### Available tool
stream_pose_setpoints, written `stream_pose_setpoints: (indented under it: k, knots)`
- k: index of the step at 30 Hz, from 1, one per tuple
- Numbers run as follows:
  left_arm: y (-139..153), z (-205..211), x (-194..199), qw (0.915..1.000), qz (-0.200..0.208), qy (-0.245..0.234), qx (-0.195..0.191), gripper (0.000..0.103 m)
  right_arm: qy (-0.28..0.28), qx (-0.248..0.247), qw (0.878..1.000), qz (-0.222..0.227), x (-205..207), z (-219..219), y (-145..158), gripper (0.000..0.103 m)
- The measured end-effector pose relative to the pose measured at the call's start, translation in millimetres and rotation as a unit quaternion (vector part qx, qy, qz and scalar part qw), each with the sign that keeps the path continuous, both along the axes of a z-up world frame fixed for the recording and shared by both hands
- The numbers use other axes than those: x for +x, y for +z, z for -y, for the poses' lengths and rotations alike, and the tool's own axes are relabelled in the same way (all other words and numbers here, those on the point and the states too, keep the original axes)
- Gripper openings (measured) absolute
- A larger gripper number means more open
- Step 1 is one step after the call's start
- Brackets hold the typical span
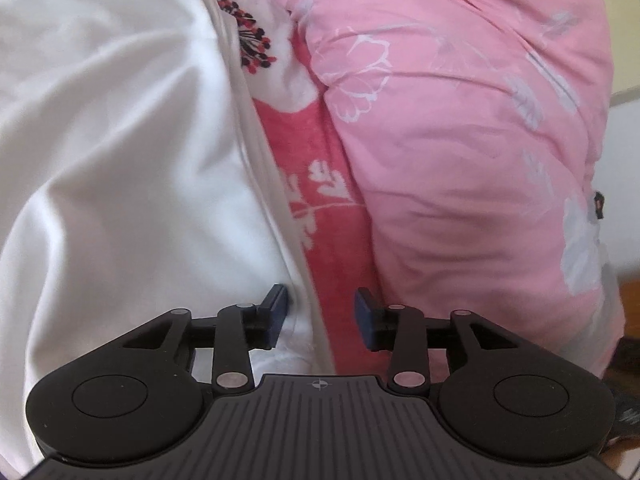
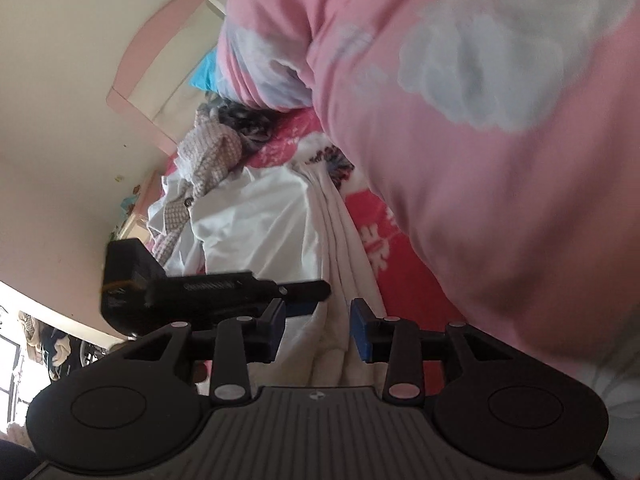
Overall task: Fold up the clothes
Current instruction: 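Open both grippers and release the folded side edge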
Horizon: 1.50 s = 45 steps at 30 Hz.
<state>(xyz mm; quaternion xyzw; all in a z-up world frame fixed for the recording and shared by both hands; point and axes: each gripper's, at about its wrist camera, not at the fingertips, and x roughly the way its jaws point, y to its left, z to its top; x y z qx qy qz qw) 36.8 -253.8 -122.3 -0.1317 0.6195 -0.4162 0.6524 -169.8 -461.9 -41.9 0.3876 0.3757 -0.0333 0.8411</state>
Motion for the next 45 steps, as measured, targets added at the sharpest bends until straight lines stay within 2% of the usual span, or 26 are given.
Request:
stream_pose_setpoints:
  k: [4, 7, 11, 14, 15, 17, 18, 21, 26, 31, 37, 41, 43, 45]
  knots:
    - [5.3, -1.5, -2.6, 0.9997, -0.015, 0.002, -0.021, 0.039, 0.004, -0.033, 0.999, 0.01, -7.7, -1.4, 16.6, 0.039]
    - [13.4, -4.9, -4.9, 0.9993, -0.008, 0.002, -0.036, 0.039, 0.015, -0.074, 0.997, 0.023, -25.1, -2.2, 50.3, 0.039]
    - [25.8, -19.4, -9.3, 0.9982, 0.02, -0.003, -0.056, 0.04, 0.033, -0.17, 0.985, -0.004, -64.0, -9.8, 110.8, 0.04]
    - [33.2, -32.1, -16.2, 0.9966, 0.048, -0.013, -0.066, 0.041, 0.072, -0.203, 0.976, -0.022, -88.5, -20.7, 149.8, 0.051]
    - [35.1, -36.1, -21.3, 0.9957, 0.064, -0.02, -0.065, 0.041, 0.092, -0.202, 0.975, -0.029, -92.2, -25.7, 157.9, 0.056]
    - [38.8, -44.2, -31.4, 0.993, 0.094, -0.034, -0.064, 0.042, 0.134, -0.181, 0.974, -0.03, -91.9, -37.3, 161.6, 0.061]
    - [40.7, -48.2, -36.5, 0.9912, 0.109, -0.041, -0.063, 0.042, 0.153, -0.165, 0.974, -0.03, -87.6, -43.1, 156.7, 0.066]
    - [42.7, -59.3, -54.5, 0.9858, 0.148, -0.06, -0.053, 0.044, 0.167, -0.128, 0.977, -0.042, -58.8, -55.4, 119.5, 0.067]
    - [41.8, -77.0, -83.0, 0.9751, 0.207, -0.076, -0.024, 0.044, 0.114, -0.022, 0.991, -0.073, -4.2, -45.8, 39.7, 0.064]
    - [33.5, -90.6, -105.2, 0.9611, 0.26, -0.093, 0.01, 0.044, 0.069, 0.008, 0.991, -0.111, 39.7, -38.3, -20.7, 0.064]
    - [24.1, -98.7, -116.1, 0.9499, 0.293, -0.106, 0.025, 0.044, 0.058, 0.017, 0.988, -0.145, 63.8, -38.0, -58.1, 0.063]
    - [20.8, -99.1, -120.2, 0.9438, 0.308, -0.118, 0.025, 0.044, 0.066, 0.044, 0.984, -0.158, 63.0, -39.9, -68.8, 0.063]
    - [20.6, -96.0, -125.5, 0.9376, 0.321, -0.132, 0.021, 0.044, 0.075, 0.052, 0.983, -0.158, 64.6, -44.7, -71.5, 0.063]
    - [21.0, -87.4, -133.1, 0.9269, 0.343, -0.15, 0.019, 0.046, 0.079, 0.061, 0.982, -0.16, 63.7, -46.9, -73.7, 0.063]
